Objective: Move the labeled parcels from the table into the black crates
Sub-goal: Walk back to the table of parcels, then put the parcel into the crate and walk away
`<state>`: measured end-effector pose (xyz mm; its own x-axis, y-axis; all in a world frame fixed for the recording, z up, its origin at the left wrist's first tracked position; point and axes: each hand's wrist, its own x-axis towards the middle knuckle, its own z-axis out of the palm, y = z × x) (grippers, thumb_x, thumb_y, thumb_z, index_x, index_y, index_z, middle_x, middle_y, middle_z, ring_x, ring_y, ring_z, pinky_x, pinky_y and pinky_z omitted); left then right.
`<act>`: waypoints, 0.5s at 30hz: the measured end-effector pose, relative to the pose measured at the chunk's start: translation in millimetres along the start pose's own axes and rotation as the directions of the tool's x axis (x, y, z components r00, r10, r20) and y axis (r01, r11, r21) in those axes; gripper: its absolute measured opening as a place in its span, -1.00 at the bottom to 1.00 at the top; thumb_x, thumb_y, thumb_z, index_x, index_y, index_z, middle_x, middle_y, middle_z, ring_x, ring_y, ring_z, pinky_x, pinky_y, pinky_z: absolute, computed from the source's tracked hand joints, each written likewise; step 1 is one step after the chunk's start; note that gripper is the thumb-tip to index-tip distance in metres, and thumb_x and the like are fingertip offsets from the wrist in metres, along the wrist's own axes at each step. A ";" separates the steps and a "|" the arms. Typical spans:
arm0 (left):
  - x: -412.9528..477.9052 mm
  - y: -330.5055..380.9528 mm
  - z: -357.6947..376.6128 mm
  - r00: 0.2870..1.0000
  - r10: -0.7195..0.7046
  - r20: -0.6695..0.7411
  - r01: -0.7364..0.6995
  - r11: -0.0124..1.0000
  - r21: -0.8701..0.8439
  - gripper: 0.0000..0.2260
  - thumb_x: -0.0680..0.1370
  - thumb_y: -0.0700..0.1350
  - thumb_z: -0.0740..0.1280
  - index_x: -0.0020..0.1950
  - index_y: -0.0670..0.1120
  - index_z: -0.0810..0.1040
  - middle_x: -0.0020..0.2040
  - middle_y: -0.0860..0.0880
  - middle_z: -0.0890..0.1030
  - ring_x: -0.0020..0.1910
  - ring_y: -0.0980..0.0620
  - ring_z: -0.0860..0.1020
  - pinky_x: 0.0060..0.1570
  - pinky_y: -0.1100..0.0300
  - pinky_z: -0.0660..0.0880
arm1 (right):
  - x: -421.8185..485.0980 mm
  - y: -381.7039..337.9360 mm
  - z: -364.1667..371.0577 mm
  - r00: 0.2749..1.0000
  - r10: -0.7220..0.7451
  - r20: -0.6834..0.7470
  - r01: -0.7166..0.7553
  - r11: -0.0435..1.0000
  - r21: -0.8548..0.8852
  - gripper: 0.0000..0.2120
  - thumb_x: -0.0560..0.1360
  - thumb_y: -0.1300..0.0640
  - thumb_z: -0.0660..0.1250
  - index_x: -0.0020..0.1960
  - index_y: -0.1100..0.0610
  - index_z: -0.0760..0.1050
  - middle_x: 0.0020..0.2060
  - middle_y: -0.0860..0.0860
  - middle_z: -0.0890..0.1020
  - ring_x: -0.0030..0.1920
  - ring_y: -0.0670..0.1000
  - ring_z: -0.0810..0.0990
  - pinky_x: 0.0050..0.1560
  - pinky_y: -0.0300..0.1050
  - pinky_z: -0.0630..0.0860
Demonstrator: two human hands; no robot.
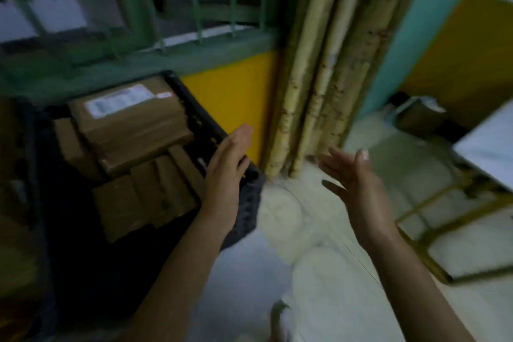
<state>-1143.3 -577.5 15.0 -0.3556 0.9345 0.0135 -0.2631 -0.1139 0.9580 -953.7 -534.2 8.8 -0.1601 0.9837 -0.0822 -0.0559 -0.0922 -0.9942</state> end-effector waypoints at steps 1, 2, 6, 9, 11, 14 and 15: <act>-1.9 -6.7 18.2 0.999 -0.018 0.039 0.017 1.000 0.009 -0.78 0.65 0.04 0.07 0.14 0.24 0.49 0.27 0.22 0.51 0.26 0.32 0.44 0.13 0.38 0.37 | -9.4 -1.4 -18.2 0.998 0.008 -0.068 -0.005 0.999 0.047 -0.45 0.44 -0.30 0.03 0.18 -0.01 0.53 0.12 -0.02 0.66 0.18 -0.05 0.60 0.15 -0.04 0.51; -4.3 -13.4 38.3 0.995 -0.038 0.089 0.037 0.999 0.012 -0.76 0.66 0.00 0.07 0.13 0.24 0.50 0.24 0.25 0.53 0.24 0.34 0.45 0.13 0.37 0.36 | -18.0 -3.6 -38.3 0.991 0.008 -0.136 0.004 0.996 0.090 -0.42 0.43 -0.30 0.03 0.20 0.02 0.53 0.12 0.00 0.66 0.17 -0.05 0.61 0.12 -0.06 0.52; -20.4 -45.2 123.1 0.947 -0.127 0.295 0.133 0.991 -0.001 -0.77 0.65 -0.02 0.09 0.19 0.16 0.49 0.20 0.27 0.54 0.23 0.36 0.44 0.20 0.31 0.33 | -62.2 -11.4 -128.3 0.924 0.005 -0.383 0.052 0.989 0.136 -0.43 0.48 -0.29 0.02 0.26 0.03 0.50 0.17 0.03 0.63 0.17 -0.06 0.61 0.14 -0.06 0.51; -39.8 -71.6 199.9 0.882 -0.171 0.439 0.179 0.984 0.022 -0.76 0.66 -0.01 0.05 0.21 0.16 0.46 0.22 0.24 0.53 0.27 0.29 0.42 0.25 0.26 0.29 | -103.4 -14.8 -211.7 0.833 -0.030 -0.552 0.112 0.987 0.115 -0.45 0.55 -0.25 -0.02 0.35 0.03 0.42 0.26 0.01 0.56 0.26 -0.08 0.53 0.21 -0.08 0.46; -58.4 -93.3 259.7 0.828 -0.213 0.519 0.222 0.974 0.046 -0.75 0.67 0.01 0.01 0.25 0.15 0.41 0.22 0.23 0.51 0.30 0.25 0.41 0.26 0.23 0.27 | -135.6 -14.0 -270.4 0.777 -0.054 -0.627 0.135 0.987 0.082 -0.34 0.47 -0.30 0.01 0.44 0.02 0.33 0.36 -0.02 0.47 0.36 -0.09 0.43 0.38 -0.05 0.32; -101.8 -130.2 354.4 0.722 -0.281 0.632 0.284 0.954 0.100 -0.71 0.66 0.03 -0.02 0.32 0.11 0.36 0.29 0.16 0.47 0.35 0.17 0.38 0.21 0.22 0.27 | -187.8 -8.7 -363.0 0.714 -0.047 -0.699 0.130 0.989 0.066 -0.29 0.43 -0.32 0.01 0.50 -0.02 0.24 0.47 -0.07 0.33 0.45 -0.12 0.28 0.49 -0.03 0.11; -119.5 -140.6 385.4 0.690 -0.300 0.659 0.300 0.947 0.117 -0.71 0.66 0.04 -0.01 0.32 0.12 0.36 0.30 0.15 0.46 0.34 0.16 0.38 0.21 0.22 0.27 | -204.8 -7.5 -394.4 0.695 -0.032 -0.718 0.129 0.988 0.081 -0.29 0.43 -0.32 0.01 0.51 -0.03 0.21 0.49 -0.07 0.30 0.46 -0.12 0.25 0.50 -0.02 0.08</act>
<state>-718.1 -543.3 -11.0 0.4240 0.9012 -0.0894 -0.2508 0.2117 0.9446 -531.8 -674.0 5.5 0.5981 0.7979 -0.0754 -0.1556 0.0233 -0.9875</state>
